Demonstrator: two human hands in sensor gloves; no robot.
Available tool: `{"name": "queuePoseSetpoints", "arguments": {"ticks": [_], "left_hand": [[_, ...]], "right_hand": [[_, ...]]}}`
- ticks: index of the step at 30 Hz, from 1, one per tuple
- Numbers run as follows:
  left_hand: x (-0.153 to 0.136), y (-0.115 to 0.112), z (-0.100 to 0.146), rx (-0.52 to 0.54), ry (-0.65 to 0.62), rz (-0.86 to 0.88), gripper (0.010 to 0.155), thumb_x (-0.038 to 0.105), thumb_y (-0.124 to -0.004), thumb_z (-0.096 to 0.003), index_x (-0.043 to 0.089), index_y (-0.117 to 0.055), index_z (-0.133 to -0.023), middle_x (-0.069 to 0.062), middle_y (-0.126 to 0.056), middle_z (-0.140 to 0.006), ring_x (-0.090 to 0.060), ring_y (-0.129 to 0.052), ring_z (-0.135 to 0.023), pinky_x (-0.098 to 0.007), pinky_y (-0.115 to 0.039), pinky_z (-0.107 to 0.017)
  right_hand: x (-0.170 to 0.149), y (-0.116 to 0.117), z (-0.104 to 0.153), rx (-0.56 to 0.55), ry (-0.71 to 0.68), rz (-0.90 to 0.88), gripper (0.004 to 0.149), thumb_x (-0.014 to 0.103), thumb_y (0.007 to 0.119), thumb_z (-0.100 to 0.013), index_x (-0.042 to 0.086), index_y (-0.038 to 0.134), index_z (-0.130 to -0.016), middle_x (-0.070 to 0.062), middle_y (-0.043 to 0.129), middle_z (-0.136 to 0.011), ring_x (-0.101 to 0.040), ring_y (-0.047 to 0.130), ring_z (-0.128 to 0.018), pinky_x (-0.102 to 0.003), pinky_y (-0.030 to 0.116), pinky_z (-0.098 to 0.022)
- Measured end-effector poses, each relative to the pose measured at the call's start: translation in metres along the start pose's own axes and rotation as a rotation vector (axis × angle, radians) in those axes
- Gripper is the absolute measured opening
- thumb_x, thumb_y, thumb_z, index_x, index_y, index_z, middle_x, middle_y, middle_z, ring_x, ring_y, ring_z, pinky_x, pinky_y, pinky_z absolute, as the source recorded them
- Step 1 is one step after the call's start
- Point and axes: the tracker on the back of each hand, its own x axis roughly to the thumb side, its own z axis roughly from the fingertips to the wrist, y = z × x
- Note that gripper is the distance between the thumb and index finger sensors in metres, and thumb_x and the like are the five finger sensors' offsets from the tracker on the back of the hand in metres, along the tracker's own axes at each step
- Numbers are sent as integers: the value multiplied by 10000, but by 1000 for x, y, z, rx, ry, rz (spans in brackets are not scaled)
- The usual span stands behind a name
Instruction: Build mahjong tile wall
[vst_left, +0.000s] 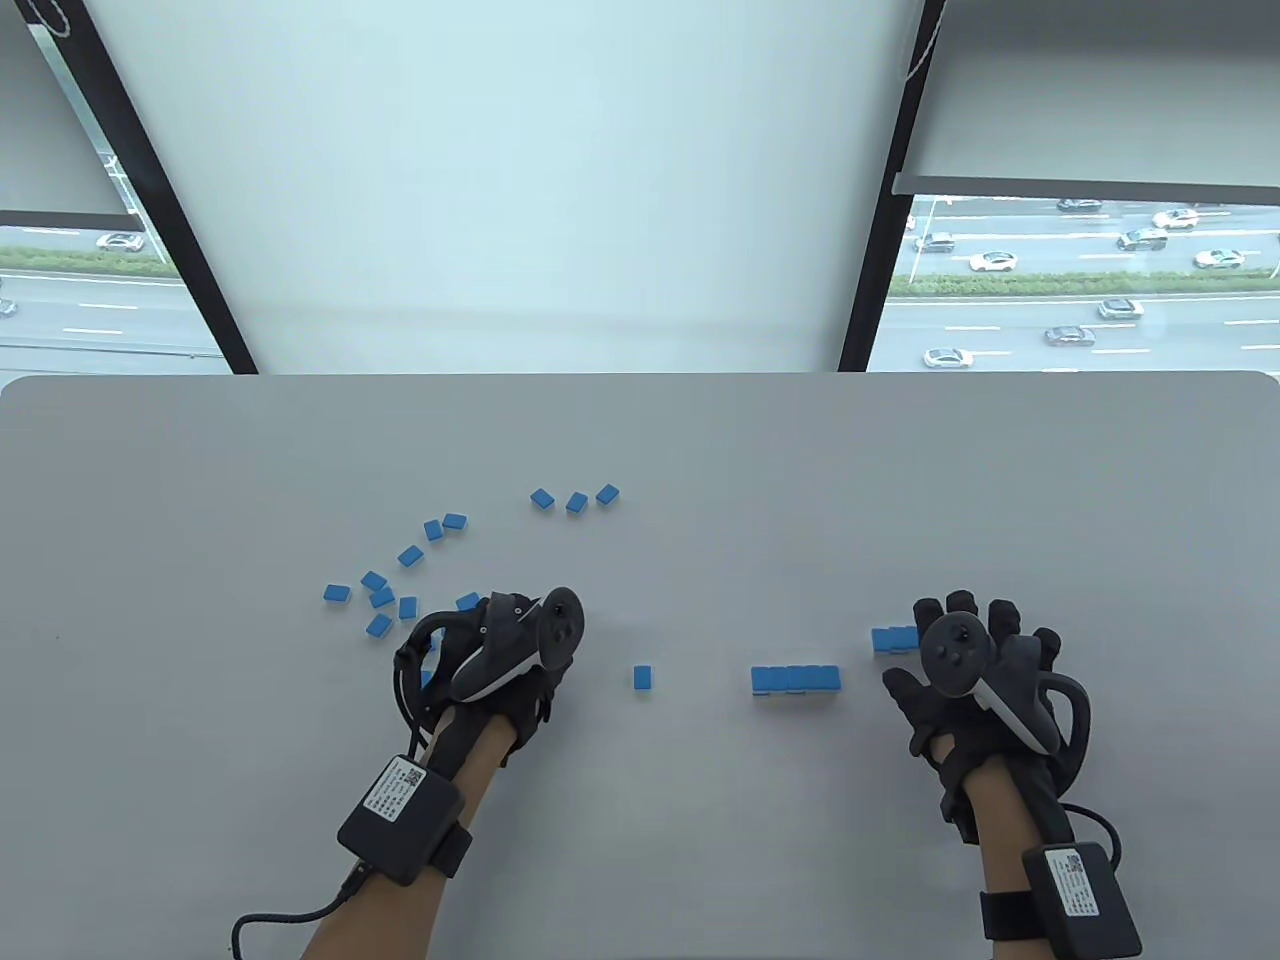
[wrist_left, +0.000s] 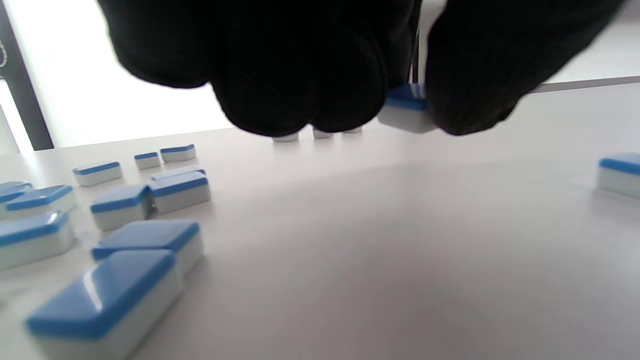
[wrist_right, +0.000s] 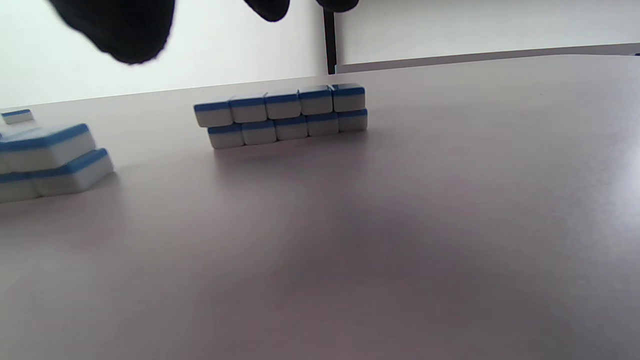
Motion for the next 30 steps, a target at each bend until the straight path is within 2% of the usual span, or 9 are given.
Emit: {"name": "queuePoseSetpoints", "arguments": {"ticks": [7, 12, 23, 26, 30], "left_hand": [[32, -14, 1, -21, -113, -9, 586, 544, -854, -392, 312, -764, -922, 109, -900, -784, -206, -952, -655, -491, -794, -575], [45, -19, 0, -49, -140, -23, 577, 526, -853, -398, 310, -762, -926, 104, -904, -788, -209, -952, -659, -497, -792, -575], [50, -20, 0, -59, -151, -4, 584, 549, -851, -393, 344, -758, -931, 101, -906, -798, -215, -950, -660, -502, -789, -573], [43, -9, 3, -64, -137, 6, 652, 579, -853, -380, 331, -718, -968, 80, -875, -852, -225, -927, -697, -512, -768, -594], [21, 27, 12, 44, -67, 69, 662, 585, -850, -380, 303, -720, -965, 71, -869, -860, -228, -926, -697, -509, -774, -587]], "right_hand": [[1, 0, 0, 5, -1, 8, 794, 627, 696, -404, 349, 345, -1059, 23, 240, -1151, -395, 157, -1026, -646, 106, -657], [1, 0, 0, 5, 1, 12, 794, 627, 697, -404, 349, 347, -1059, 24, 241, -1151, -395, 159, -1025, -646, 107, -657], [2, 0, 1, 7, 2, 21, 792, 627, 696, -404, 349, 347, -1059, 23, 241, -1151, -394, 158, -1026, -645, 107, -657], [2, 0, 1, 9, 0, 20, 794, 627, 696, -403, 348, 346, -1059, 23, 240, -1151, -394, 158, -1025, -645, 106, -657], [2, 0, 0, 8, -2, 11, 794, 627, 696, -404, 349, 344, -1059, 24, 239, -1151, -394, 156, -1026, -645, 106, -657]]}}
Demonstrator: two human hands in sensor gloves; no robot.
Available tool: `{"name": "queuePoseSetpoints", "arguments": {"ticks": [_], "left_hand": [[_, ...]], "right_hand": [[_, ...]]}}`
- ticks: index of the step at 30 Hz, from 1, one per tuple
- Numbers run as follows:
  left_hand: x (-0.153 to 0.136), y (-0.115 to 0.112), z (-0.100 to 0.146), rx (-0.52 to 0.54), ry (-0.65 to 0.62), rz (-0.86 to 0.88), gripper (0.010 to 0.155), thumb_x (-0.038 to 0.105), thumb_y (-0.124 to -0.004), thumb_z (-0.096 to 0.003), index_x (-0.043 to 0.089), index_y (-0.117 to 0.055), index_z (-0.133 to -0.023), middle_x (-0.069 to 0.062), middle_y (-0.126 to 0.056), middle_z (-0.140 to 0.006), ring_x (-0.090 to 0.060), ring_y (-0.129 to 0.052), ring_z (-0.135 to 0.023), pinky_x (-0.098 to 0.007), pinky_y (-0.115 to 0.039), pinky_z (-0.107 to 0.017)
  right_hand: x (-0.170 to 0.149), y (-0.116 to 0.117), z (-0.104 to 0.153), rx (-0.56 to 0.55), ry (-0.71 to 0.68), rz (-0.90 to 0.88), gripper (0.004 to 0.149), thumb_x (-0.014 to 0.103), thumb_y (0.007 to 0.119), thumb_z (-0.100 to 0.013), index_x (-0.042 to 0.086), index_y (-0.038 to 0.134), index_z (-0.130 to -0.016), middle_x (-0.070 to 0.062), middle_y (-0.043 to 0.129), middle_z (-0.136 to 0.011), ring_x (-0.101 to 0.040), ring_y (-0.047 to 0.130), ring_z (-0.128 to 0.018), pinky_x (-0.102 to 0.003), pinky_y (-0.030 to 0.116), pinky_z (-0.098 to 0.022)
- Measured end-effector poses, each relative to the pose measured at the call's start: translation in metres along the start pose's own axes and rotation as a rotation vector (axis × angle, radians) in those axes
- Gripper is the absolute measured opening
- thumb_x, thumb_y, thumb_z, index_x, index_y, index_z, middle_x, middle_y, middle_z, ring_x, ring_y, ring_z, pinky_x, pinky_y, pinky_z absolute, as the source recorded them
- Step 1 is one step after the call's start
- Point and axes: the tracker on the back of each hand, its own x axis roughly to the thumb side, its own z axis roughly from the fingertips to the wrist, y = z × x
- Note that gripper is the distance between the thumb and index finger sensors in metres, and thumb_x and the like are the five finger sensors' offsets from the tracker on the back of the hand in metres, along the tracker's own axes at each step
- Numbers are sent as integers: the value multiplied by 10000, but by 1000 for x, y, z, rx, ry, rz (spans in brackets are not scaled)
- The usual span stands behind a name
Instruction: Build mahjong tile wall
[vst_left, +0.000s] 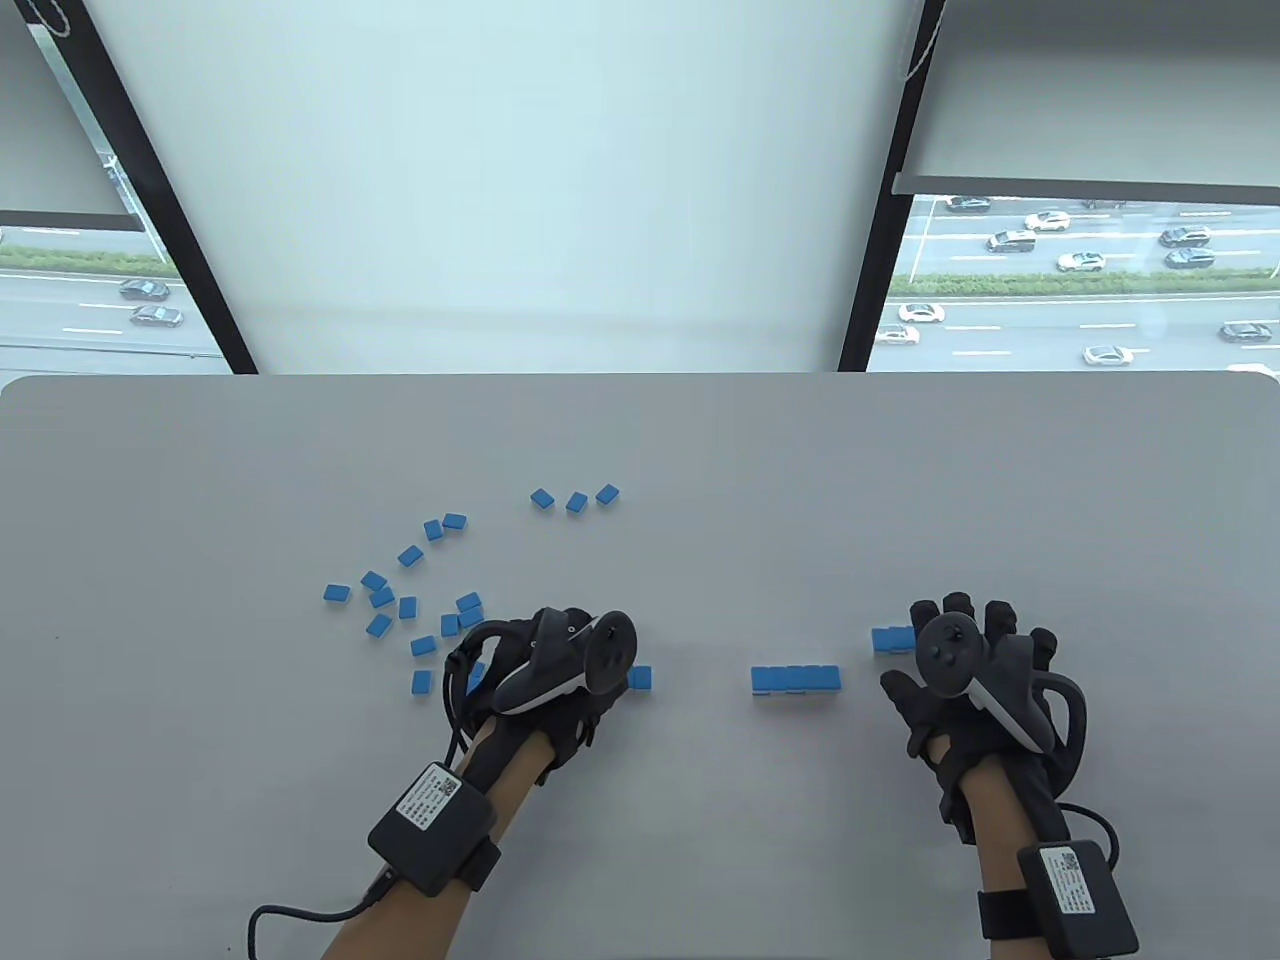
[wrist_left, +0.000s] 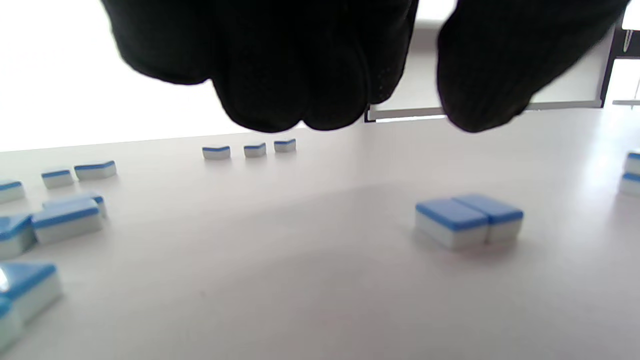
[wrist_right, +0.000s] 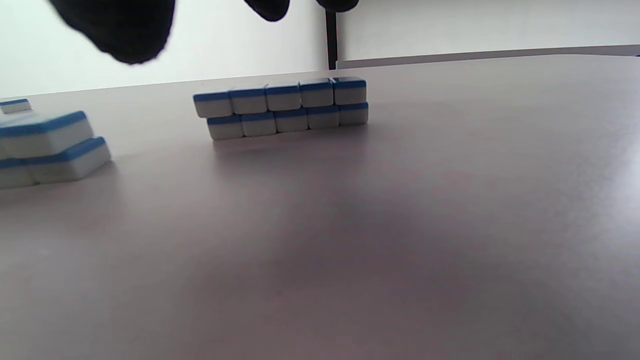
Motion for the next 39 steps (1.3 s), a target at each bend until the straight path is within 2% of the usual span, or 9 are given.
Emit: {"name": "queuePoseSetpoints", "arguments": {"ticks": [3, 7, 10, 14, 19, 22, 28, 32, 39], "left_hand": [[-22, 26, 12, 90, 70, 3, 613, 583, -853, -382, 305, -781, -924, 74, -911, -821, -210, -960, -660, -502, -803, -557], [-55, 38, 25, 117, 200, -19, 530, 588, -861, -385, 321, -874, -842, 96, -975, -710, -189, -1003, -547, -473, -847, -494], [-74, 28, 32, 75, 294, 19, 525, 589, -867, -389, 305, -893, -829, 88, -983, -673, -182, -1005, -511, -476, -850, -470], [-87, 2, 35, 73, 348, -48, 530, 587, -871, -383, 291, -901, -822, 102, -979, -614, -166, -1002, -472, -474, -857, -448], [-98, -22, 32, -89, 418, 4, 623, 648, -846, -374, 254, -883, -855, 88, -965, -614, -173, -987, -473, -482, -847, -446], [-99, -33, 30, -137, 439, -11, 697, 680, -824, -367, 224, -857, -893, 75, -950, -640, -184, -975, -491, -491, -837, -453], [-91, -45, 22, -174, 425, -136, 691, 687, -806, -371, 231, -853, -888, 81, -937, -645, -181, -966, -498, -490, -830, -461], [-88, -49, 18, -168, 407, -150, 625, 644, -823, -386, 242, -860, -864, 91, -933, -640, -179, -961, -502, -490, -827, -465], [-84, -51, 16, -184, 377, -123, 594, 566, -836, -412, 219, -829, -894, 77, -914, -669, -188, -946, -531, -507, -806, -496]], "right_hand": [[-1, -1, 0, -1, 1, -8, 794, 628, 696, -404, 350, 344, -1059, 25, 238, -1151, -395, 156, -1025, -645, 106, -657], [-1, -1, 0, -3, 0, -14, 794, 628, 696, -404, 348, 346, -1060, 24, 239, -1151, -395, 156, -1026, -645, 107, -657], [-1, -1, 0, -2, -3, -13, 792, 627, 696, -404, 349, 347, -1059, 24, 239, -1151, -394, 157, -1025, -645, 106, -656], [0, 0, 0, -1, -5, -10, 794, 628, 696, -404, 348, 345, -1060, 21, 237, -1150, -396, 157, -1025, -645, 107, -657], [-1, 1, 0, 6, 1, -7, 794, 628, 695, -403, 350, 345, -1059, 21, 237, -1150, -396, 157, -1025, -645, 106, -656], [0, 2, 0, 10, 3, 7, 794, 628, 696, -403, 349, 346, -1059, 21, 237, -1150, -395, 157, -1025, -645, 106, -656], [1, 2, 0, 9, 5, 19, 794, 628, 696, -404, 350, 345, -1059, 21, 234, -1150, -396, 157, -1025, -645, 106, -656], [1, 3, 0, 10, 8, 21, 795, 626, 697, -403, 347, 346, -1059, 19, 234, -1150, -397, 158, -1025, -645, 107, -656], [0, 3, 0, 18, 15, 19, 799, 626, 697, -404, 345, 336, -1059, 17, 228, -1149, -399, 154, -1024, -645, 105, -656]]}}
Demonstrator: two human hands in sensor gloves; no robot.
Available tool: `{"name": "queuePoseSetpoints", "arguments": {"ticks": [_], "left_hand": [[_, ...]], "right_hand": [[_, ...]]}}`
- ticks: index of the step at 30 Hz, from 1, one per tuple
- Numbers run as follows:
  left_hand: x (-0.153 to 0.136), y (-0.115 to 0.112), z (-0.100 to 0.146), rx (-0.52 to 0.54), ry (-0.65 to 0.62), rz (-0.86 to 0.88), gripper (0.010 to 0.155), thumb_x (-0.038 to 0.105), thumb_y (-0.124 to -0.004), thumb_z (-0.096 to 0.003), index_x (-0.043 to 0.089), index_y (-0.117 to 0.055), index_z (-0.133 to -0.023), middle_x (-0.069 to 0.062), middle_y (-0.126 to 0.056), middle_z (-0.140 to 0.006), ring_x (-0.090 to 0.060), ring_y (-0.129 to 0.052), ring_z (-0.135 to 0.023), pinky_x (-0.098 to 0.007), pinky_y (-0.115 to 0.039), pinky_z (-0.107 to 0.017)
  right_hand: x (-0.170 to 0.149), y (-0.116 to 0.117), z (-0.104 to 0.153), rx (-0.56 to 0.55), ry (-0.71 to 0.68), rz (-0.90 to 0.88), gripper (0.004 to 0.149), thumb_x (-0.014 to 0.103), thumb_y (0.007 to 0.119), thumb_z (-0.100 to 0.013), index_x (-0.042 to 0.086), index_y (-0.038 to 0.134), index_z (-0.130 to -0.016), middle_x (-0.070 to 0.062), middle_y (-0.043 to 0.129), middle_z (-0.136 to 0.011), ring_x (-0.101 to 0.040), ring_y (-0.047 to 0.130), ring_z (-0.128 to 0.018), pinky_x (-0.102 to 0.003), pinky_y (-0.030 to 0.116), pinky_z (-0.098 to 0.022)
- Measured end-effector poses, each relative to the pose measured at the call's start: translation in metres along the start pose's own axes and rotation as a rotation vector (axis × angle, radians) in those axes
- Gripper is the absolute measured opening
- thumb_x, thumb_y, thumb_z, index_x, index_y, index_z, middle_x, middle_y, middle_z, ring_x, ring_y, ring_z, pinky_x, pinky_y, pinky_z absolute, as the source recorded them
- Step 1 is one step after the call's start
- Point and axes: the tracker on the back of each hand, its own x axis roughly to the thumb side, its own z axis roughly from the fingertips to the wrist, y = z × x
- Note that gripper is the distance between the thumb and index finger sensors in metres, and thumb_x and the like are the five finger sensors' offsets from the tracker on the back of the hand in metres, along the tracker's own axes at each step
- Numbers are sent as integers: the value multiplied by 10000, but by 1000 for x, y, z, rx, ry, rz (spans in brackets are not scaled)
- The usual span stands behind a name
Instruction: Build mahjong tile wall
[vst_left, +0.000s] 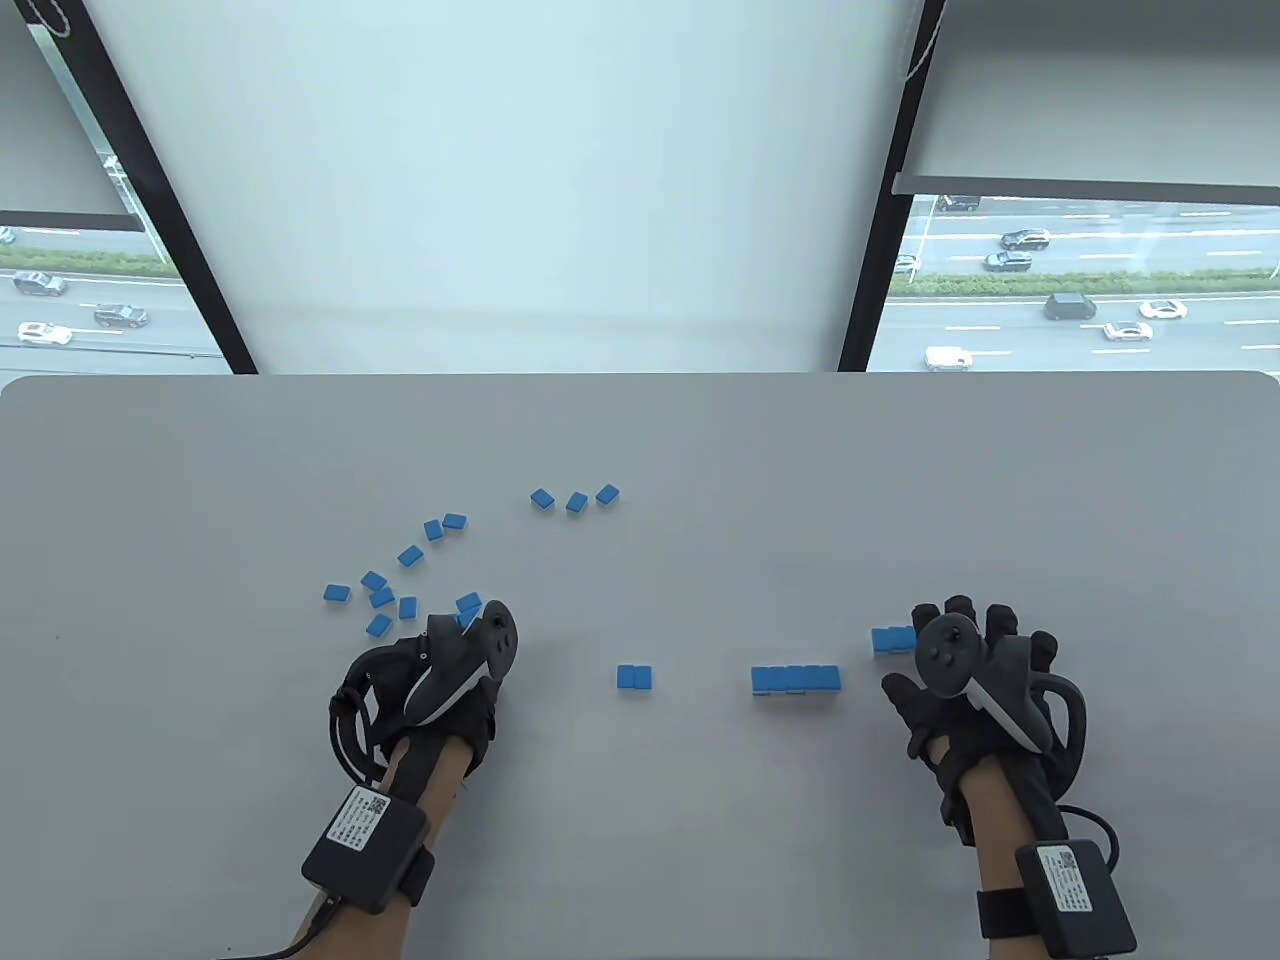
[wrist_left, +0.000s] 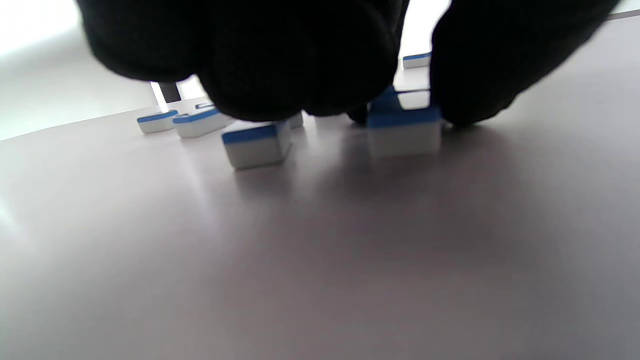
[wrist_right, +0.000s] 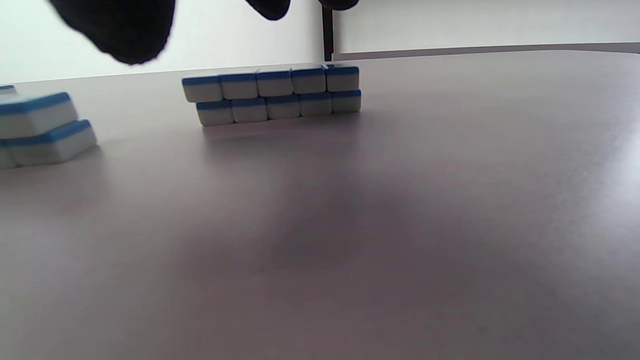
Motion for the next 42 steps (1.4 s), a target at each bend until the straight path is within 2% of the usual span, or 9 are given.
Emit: {"name": "queuePoseSetpoints", "arguments": {"ticks": [5, 10, 19, 29, 30, 42], "left_hand": [[4, 0, 0, 23, -42, -17, 599, 536, -835, -415, 213, -788, -918, 70, -889, -697, -194, -927, -556, -516, -787, -516], [10, 8, 5, 99, -95, 6, 606, 540, -829, -411, 231, -761, -928, 79, -873, -720, -194, -919, -575, -516, -777, -531], [38, 21, 20, 266, -295, 143, 611, 562, -823, -395, 260, -765, -923, 83, -912, -775, -211, -978, -620, -503, -826, -521], [77, 10, 27, 205, -414, 106, 596, 533, -823, -407, 285, -743, -942, 79, -898, -815, -212, -957, -669, -507, -798, -553], [80, 8, 26, 154, -411, 100, 595, 530, -816, -421, 288, -722, -956, 82, -883, -831, -210, -944, -687, -507, -788, -569], [92, 9, 26, 146, -391, 53, 564, 505, -809, -447, 331, -728, -977, 81, -888, -842, -233, -931, -700, -516, -772, -587]], "right_hand": [[-1, -1, 0, -5, 2, -4, 802, 628, 696, -403, 344, 331, -1059, 15, 220, -1149, -400, 152, -1023, -645, 105, -656], [-2, -1, 0, -5, 3, -8, 802, 628, 696, -403, 344, 331, -1059, 17, 221, -1149, -399, 152, -1023, -645, 104, -656], [-1, -1, -1, -8, -3, -5, 801, 628, 695, -404, 346, 331, -1059, 20, 222, -1149, -398, 152, -1024, -645, 104, -656], [-1, -1, -1, -9, -3, -2, 799, 627, 694, -404, 346, 335, -1059, 22, 225, -1149, -397, 153, -1024, -644, 104, -657], [-1, -1, -1, -8, -3, -3, 798, 626, 695, -405, 345, 335, -1059, 21, 224, -1149, -398, 153, -1024, -645, 104, -656], [1, 0, -1, -4, -2, 11, 796, 626, 694, -405, 346, 337, -1059, 22, 226, -1149, -398, 154, -1024, -645, 105, -656]]}}
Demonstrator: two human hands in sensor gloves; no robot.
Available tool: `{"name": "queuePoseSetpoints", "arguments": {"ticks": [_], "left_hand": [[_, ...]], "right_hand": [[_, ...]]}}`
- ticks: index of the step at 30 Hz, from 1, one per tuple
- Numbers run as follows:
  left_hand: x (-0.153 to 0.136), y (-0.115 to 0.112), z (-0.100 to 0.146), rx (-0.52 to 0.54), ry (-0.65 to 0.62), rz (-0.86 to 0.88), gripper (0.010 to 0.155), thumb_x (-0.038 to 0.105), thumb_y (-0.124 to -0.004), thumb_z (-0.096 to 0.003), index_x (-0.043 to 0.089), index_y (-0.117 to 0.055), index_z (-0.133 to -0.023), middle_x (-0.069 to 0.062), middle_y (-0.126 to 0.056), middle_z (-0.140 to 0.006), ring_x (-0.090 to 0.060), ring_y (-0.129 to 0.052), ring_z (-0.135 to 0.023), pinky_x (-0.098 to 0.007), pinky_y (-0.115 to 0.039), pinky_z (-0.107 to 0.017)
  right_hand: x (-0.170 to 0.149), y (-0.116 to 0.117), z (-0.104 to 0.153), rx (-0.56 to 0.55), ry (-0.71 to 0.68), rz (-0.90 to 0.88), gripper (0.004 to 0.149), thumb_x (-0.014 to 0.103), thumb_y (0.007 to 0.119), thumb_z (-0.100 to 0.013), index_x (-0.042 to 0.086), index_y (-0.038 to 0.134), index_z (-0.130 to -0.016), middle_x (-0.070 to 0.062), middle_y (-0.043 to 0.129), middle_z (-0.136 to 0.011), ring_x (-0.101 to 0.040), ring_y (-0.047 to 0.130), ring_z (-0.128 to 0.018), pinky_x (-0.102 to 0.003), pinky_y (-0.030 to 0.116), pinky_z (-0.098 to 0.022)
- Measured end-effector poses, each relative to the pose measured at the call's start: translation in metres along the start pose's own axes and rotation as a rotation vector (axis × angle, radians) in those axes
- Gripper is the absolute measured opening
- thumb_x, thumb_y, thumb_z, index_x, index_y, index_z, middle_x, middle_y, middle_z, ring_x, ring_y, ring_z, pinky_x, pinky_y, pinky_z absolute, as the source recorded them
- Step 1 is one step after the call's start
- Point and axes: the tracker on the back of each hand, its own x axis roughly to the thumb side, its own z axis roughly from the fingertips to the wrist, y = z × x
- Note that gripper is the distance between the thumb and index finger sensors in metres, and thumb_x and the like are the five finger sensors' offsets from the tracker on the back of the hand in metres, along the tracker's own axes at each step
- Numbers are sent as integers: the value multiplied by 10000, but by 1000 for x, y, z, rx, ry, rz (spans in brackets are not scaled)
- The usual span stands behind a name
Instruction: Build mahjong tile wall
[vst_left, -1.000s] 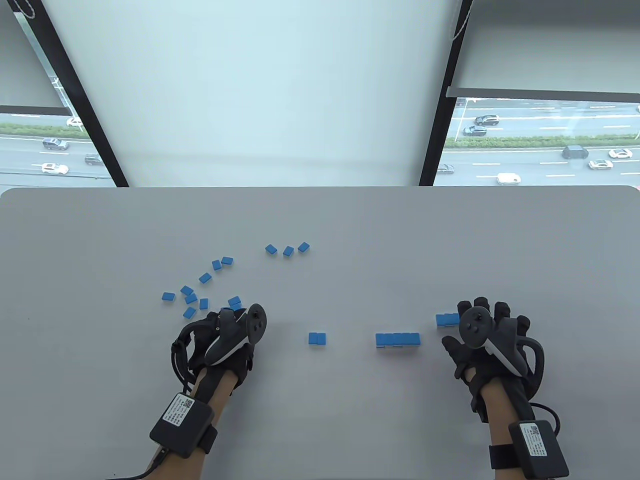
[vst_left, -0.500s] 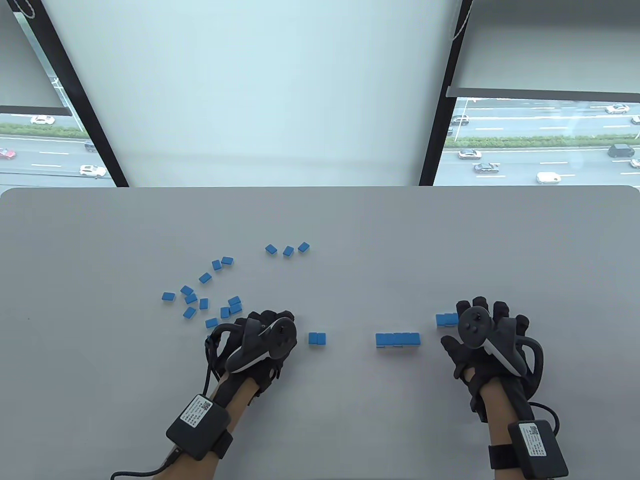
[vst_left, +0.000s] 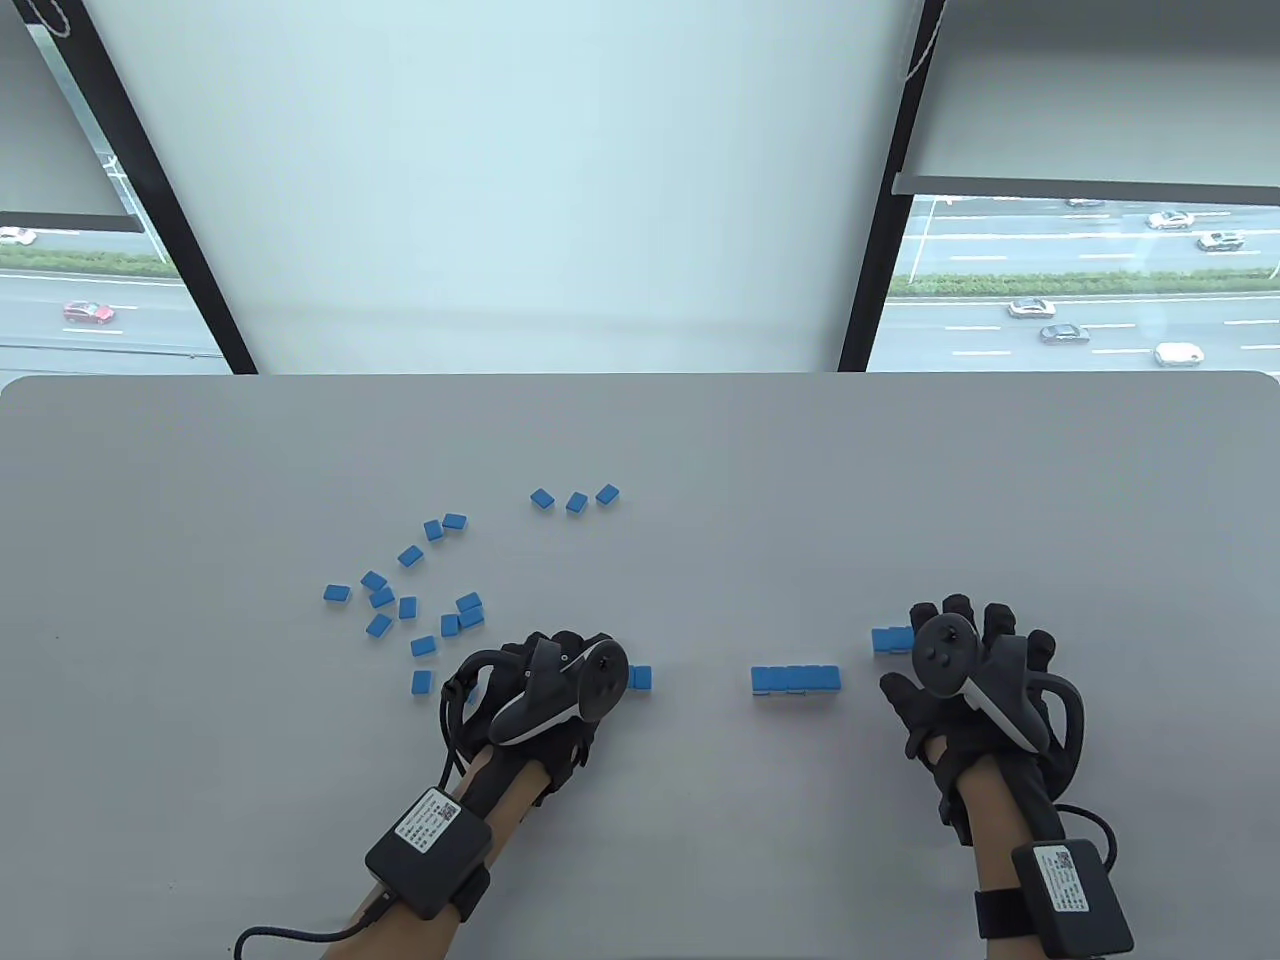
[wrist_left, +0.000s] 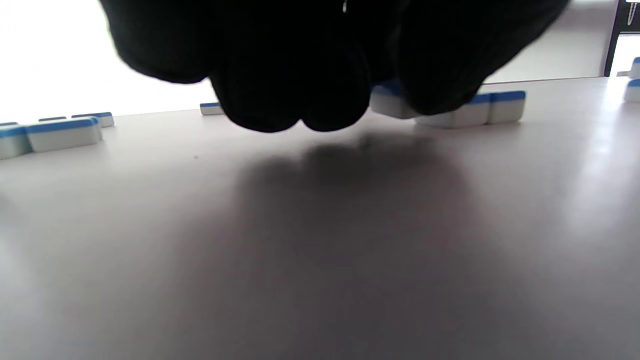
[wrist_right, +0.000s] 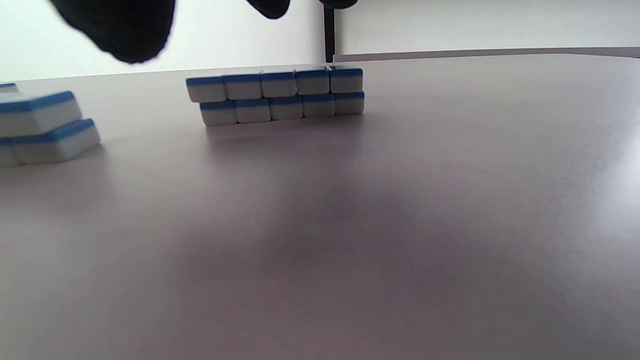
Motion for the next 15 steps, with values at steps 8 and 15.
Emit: {"name": "queuePoseSetpoints", "arguments": {"ticks": [8, 15], "left_hand": [[1, 1, 0, -21, 1, -7, 546, 524, -806, -448, 379, -749, -971, 91, -896, -834, -230, -928, -704, -518, -767, -592], [-8, 9, 4, -2, -7, 12, 624, 562, -805, -418, 345, -715, -997, 67, -883, -879, -232, -923, -730, -527, -764, -594]], "right_hand": [[0, 0, 0, -1, 6, 2, 797, 626, 693, -404, 346, 335, -1059, 22, 226, -1149, -396, 155, -1024, -644, 104, -656], [-1, 0, 0, 0, 9, -2, 796, 627, 691, -405, 345, 334, -1059, 22, 225, -1149, -396, 154, -1024, -644, 103, -656]]}}
